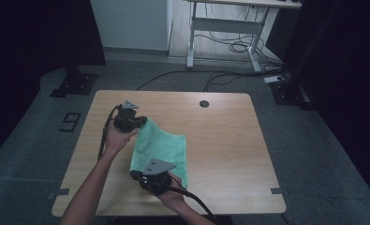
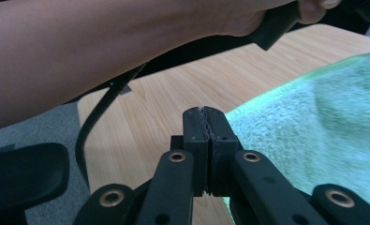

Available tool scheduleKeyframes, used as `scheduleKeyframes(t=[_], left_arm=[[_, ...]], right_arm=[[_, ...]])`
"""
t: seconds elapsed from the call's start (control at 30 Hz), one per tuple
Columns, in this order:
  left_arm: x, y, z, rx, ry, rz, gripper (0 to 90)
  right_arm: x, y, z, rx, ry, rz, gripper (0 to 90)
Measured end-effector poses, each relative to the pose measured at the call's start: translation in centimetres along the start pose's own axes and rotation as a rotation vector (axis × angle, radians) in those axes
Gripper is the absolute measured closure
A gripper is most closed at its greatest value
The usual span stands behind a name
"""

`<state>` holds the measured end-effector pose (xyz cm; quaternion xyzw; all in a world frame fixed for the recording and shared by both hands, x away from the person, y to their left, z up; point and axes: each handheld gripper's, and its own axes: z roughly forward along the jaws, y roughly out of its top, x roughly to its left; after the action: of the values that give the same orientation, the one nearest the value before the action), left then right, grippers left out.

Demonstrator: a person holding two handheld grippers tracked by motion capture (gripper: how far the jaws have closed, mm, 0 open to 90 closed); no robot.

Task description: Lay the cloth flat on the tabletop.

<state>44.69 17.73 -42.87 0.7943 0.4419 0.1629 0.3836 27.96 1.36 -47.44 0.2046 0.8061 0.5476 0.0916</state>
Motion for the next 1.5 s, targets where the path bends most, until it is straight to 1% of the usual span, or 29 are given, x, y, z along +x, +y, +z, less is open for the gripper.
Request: scheduleKeyframes(t=[0.07, 0.1, 0.13, 0.17, 0.23, 0.33, 0.43, 0.57, 0.77, 0.8, 0.9, 1.07, 1.13, 1.23, 1.33, 1.5], left_arm=[[-0.3, -0.4, 0.8, 0.019, -0.006, -0.001, 87.8], [-0.4, -0.5, 1.1, 0.024, -0.007, -0.002, 87.8], [-0.4, -0.5, 1.1, 0.024, -0.007, -0.002, 87.7], [-0.7, -0.6, 1.8, 0.034, -0.014, -0.002, 87.7], [-0.8, -0.6, 2.1, 0.036, -0.015, -0.005, 87.7], [-1.2, -0.3, 3.1, 0.042, -0.02, -0.013, 87.6], [-1.6, -0.1, 3.7, 0.042, -0.02, -0.018, 87.5], [-2.1, 0.1, 4.5, 0.047, -0.025, -0.012, 87.4], [-2.9, 0.3, 5.5, 0.051, -0.031, -0.005, 87.1], [-2.9, 0.3, 5.5, 0.051, -0.031, -0.005, 87.0], [-3.4, 0.3, 6.2, 0.057, -0.037, -0.006, 86.7], [-3.9, 0.5, 6.5, 0.056, -0.041, 0.004, 86.7], [-4.3, 0.6, 6.9, 0.06, -0.047, 0.009, 86.7], [-4.6, 0.6, 7.2, 0.063, -0.049, 0.013, 86.6], [-5.0, 0.5, 8.0, 0.082, -0.055, 0.024, 86.6], [-5.4, 0.2, 8.8, 0.096, -0.061, 0.026, 86.4]], right_arm=[[-0.3, -0.5, -0.2, 0.007, -0.011, 0.008, 88.6], [-0.6, -0.8, -0.4, 0.01, -0.019, 0.022, 88.6], [-0.6, -0.8, -0.4, 0.01, -0.019, 0.022, 88.6], [-1.0, -1.4, -0.8, 0.008, -0.026, 0.044, 88.5], [-1.1, -1.6, -1.0, 0.007, -0.028, 0.051, 88.5], [-1.7, -2.4, -2.1, 0.002, -0.05, 0.072, 88.5], [-2.0, -2.8, -2.8, 0.001, -0.062, 0.077, 88.5], [-2.5, -3.5, -3.5, 0.002, -0.08, 0.09, 88.4], [-2.9, -4.6, -4.3, 0.007, -0.092, 0.108, 88.4], [-2.9, -4.6, -4.3, 0.007, -0.092, 0.108, 88.4], [-3.1, -4.9, -4.8, 0.003, -0.091, 0.124, 88.4], [-3.0, -4.9, -5.0, -0.005, -0.089, 0.123, 88.4], [-2.9, -4.9, -5.2, -0.01, -0.09, 0.123, 88.4], [-3.0, -5.2, -5.5, -0.008, -0.097, 0.132, 88.3], [-3.1, -5.6, -5.7, -0.006, -0.102, 0.138, 88.3], [-3.4, -6.0, -6.0, -0.001, -0.113, 0.147, 88.3]])
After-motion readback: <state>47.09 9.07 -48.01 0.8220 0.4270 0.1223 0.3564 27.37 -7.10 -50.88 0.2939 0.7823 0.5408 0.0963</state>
